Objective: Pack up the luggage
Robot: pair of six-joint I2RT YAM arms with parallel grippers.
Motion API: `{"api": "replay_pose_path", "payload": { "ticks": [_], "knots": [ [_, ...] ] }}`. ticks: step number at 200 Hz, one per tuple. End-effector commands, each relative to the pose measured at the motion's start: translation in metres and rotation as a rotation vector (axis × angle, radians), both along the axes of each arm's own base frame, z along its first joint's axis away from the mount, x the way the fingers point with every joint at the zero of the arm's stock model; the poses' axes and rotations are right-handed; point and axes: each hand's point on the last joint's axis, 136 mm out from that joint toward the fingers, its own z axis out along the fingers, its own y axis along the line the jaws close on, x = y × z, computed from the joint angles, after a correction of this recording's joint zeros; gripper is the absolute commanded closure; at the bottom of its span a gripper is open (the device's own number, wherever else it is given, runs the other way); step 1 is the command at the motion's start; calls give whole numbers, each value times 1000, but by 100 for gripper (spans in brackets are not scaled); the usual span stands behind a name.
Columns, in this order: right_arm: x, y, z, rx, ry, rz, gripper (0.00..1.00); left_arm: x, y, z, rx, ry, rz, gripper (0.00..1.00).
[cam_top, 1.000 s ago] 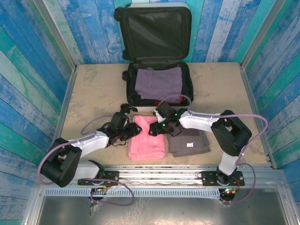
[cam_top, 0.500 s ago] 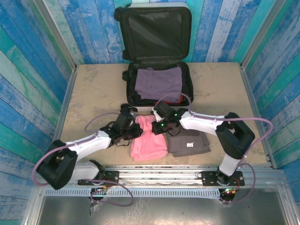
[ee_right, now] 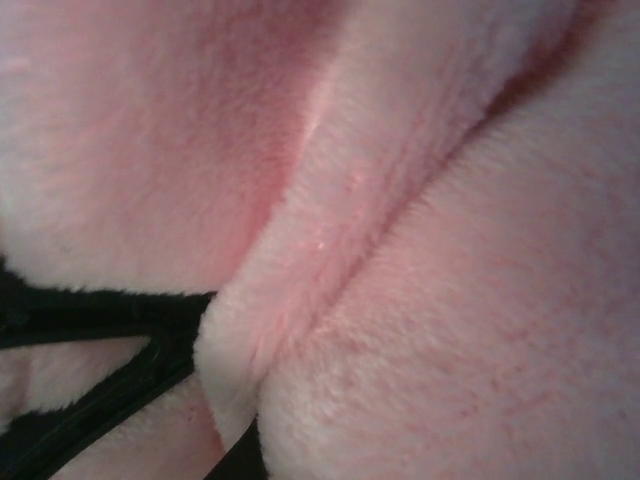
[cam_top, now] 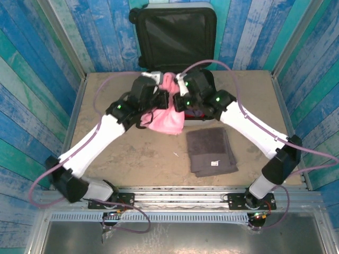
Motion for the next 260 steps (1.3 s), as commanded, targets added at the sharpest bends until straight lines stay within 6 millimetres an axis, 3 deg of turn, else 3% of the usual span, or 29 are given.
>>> {"api": "replay_pose_path", "payload": {
  "ticks": [1,18,22,36,62,75,103,135,154,163,179,192,200,214,226,242,260],
  "knots": [
    [29,5,-30,6,85,47,100,32,-13,-46,150,78,-95,100],
    [54,9,-37,21,106,58,100,64,-8,-66,107,147,-95,100],
    [69,-2,-38,22,106,33,100,70,-7,-72,102,158,-96,100],
    [90,-2,-43,25,118,36,100,90,1,-85,90,179,-77,100],
    [122,0,-70,25,171,33,100,119,13,-113,49,223,-60,100],
    [136,-2,-85,22,186,20,100,134,21,-137,43,254,-54,100],
    [155,-5,-115,14,220,2,100,160,27,-183,25,346,-81,100],
    [171,-16,-127,6,217,-35,100,175,19,-197,39,329,-118,100],
    [179,-21,-128,10,211,-47,99,181,25,-204,60,331,-94,100],
    [181,-23,-130,10,212,-48,93,182,29,-210,66,348,-79,100],
    [180,-23,-131,4,207,-23,68,182,43,-224,84,394,-27,100],
    [177,-26,-130,-6,202,-1,43,180,57,-233,90,440,27,84],
    [176,-29,-126,5,205,6,33,179,62,-232,78,456,39,74],
    [175,-38,-115,31,211,0,26,178,67,-224,67,440,48,63],
    [174,-46,-104,41,208,-7,24,179,69,-204,61,395,57,56],
    [170,-51,-85,53,186,18,22,185,75,-175,61,326,103,30],
    [163,-55,-67,53,162,54,21,189,79,-137,54,258,124,28]
  ]
}}
